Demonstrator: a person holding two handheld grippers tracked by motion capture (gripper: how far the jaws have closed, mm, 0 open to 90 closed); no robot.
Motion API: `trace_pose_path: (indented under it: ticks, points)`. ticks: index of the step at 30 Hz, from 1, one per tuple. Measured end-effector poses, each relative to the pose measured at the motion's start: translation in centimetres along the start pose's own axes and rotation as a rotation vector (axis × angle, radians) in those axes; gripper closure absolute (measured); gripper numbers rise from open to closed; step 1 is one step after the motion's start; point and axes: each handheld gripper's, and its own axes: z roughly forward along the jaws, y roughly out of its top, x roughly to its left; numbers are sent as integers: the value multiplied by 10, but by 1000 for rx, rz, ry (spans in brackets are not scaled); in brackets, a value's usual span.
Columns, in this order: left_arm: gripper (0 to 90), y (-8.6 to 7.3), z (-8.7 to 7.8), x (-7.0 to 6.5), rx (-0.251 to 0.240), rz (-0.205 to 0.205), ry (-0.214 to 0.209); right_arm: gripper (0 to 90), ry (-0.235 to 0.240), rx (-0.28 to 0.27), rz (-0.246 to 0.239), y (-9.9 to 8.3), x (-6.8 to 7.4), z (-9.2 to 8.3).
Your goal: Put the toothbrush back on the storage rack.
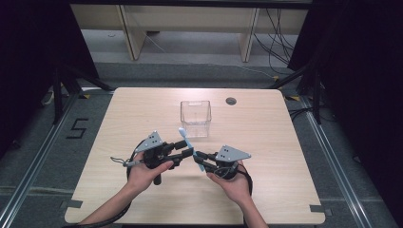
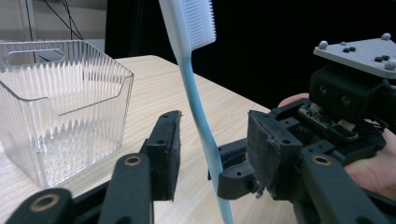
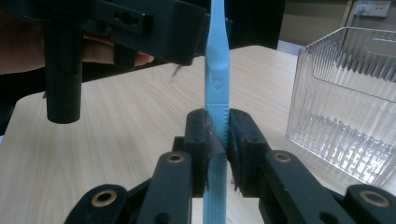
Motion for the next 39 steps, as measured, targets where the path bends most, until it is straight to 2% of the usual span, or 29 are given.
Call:
trace_pose_path:
  ticks: [1,2,4,7,9,11,12,16,17,18,22,23,24,25,28,30,32,34,35,36,39]
  points:
    - [574,0,1,0,-2,1,3,788,1,-2,7,0,1,1]
    - [584,1,2,0,-4,-2,6,788,26,10,25,0,1,1]
    - [602,1,3,1,-7,-8,8,788,17,3,16,0,2,2]
    - [638,2,5,1,-9,-5,10,788,5,19,28,1,4,1]
    - [660,3,6,1,-10,-3,12,788,11,9,18,1,3,2]
    - [690,3,9,1,-23,-1,-3,788,0,7,-8,1,2,3]
    - [708,3,8,0,-9,0,13,788,-5,8,-11,1,2,3]
    - [764,3,9,0,-6,1,17,789,-16,-6,-38,1,2,4]
    - [777,3,9,0,-5,2,19,789,4,4,-5,1,4,5]
    - [787,3,9,1,-3,3,21,789,-20,12,-24,1,4,4]
    - [810,4,9,1,1,3,21,789,-23,19,-30,2,4,5]
    - [816,4,10,0,4,6,17,789,-25,4,-29,2,5,6]
    - [822,4,10,0,4,6,17,789,-27,9,-30,2,5,6]
    - [830,5,10,-1,7,10,13,789,-37,22,-52,3,5,6]
    - [848,5,10,-2,12,25,17,787,-35,31,-49,3,6,7]
    - [851,5,10,-3,22,40,17,725,-54,33,-45,4,8,9]
    - [852,6,10,-3,25,45,19,672,-47,67,-28,4,10,10]
    - [852,7,9,-3,24,56,20,624,-72,54,-59,4,9,11]
    - [852,7,9,-3,24,56,20,624,-72,54,-59,4,9,11]
    - [852,8,8,-3,25,62,24,575,-92,64,-65,4,9,10]
    - [852,10,7,-2,25,75,29,534,-99,71,-73,4,8,9]
